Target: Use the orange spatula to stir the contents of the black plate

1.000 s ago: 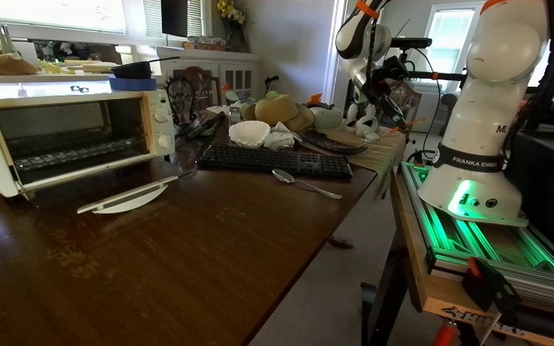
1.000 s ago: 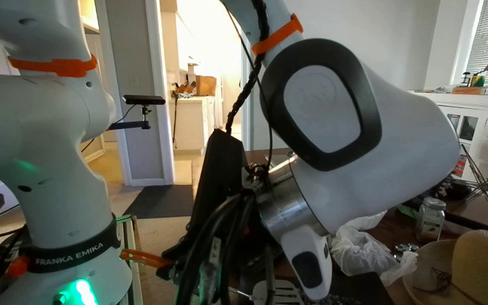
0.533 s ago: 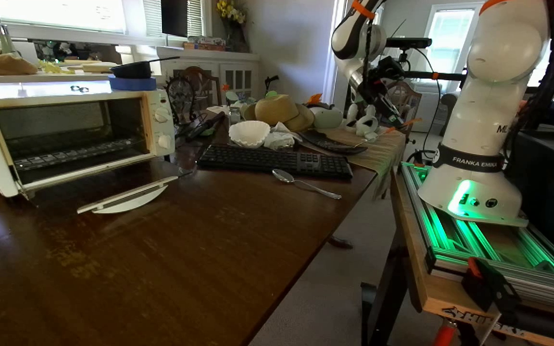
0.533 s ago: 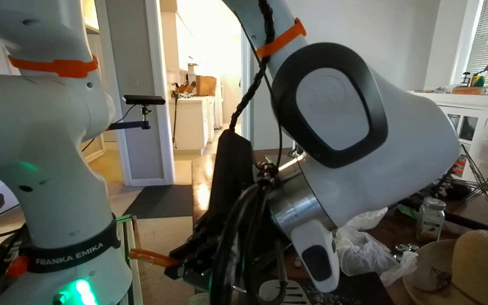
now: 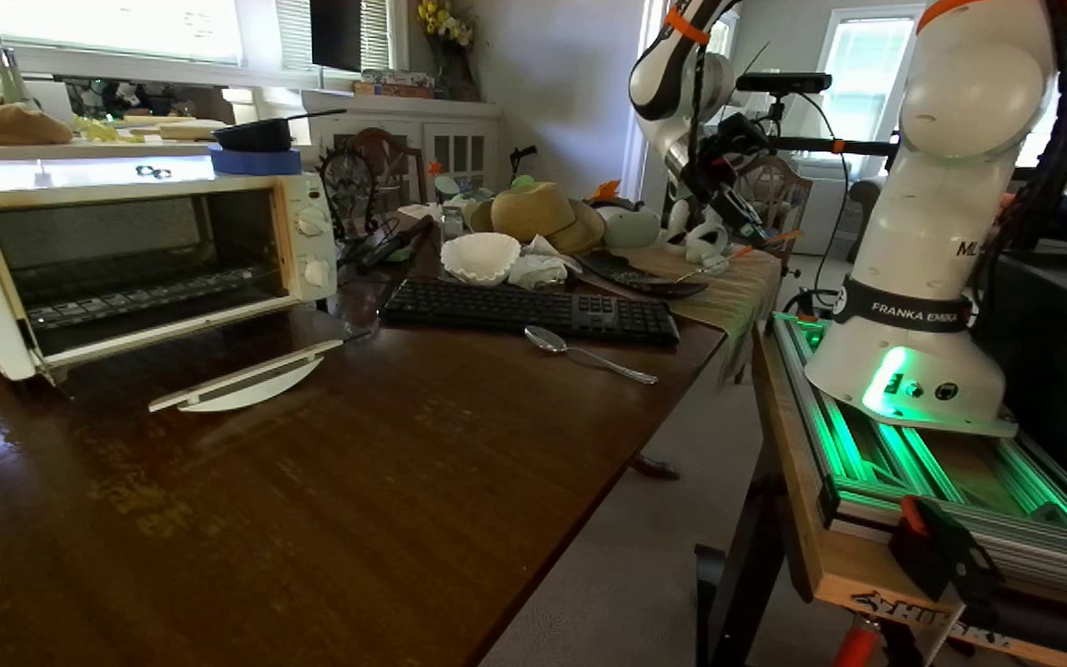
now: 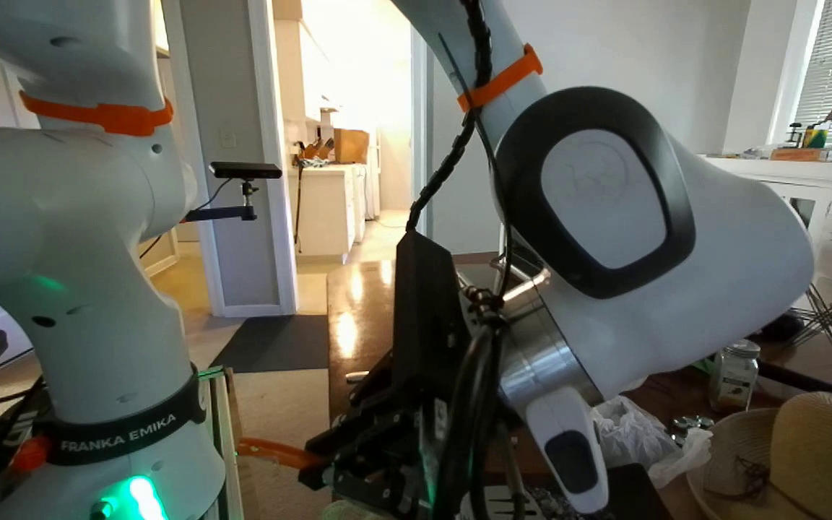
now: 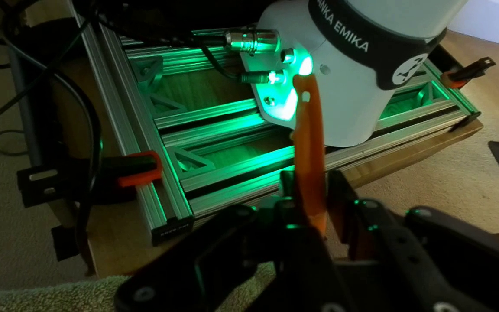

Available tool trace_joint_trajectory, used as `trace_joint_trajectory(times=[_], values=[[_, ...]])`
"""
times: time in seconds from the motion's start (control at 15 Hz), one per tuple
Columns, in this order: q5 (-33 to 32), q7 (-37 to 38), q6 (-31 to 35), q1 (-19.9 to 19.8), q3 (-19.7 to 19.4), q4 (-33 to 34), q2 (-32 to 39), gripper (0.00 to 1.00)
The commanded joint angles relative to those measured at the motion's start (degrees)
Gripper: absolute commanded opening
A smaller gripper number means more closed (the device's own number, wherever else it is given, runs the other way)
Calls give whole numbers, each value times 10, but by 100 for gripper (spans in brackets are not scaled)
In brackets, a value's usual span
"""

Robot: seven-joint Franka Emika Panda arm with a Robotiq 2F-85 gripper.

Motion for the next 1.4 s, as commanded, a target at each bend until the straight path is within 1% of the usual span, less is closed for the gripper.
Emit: trace_joint_trajectory(times=[0.0, 0.73, 1.33], values=[[-4, 13, -8, 4, 7, 19, 22, 5], [3, 49, -1, 10, 26, 34, 43, 5], [10, 89, 15, 18, 33, 40, 51, 5]])
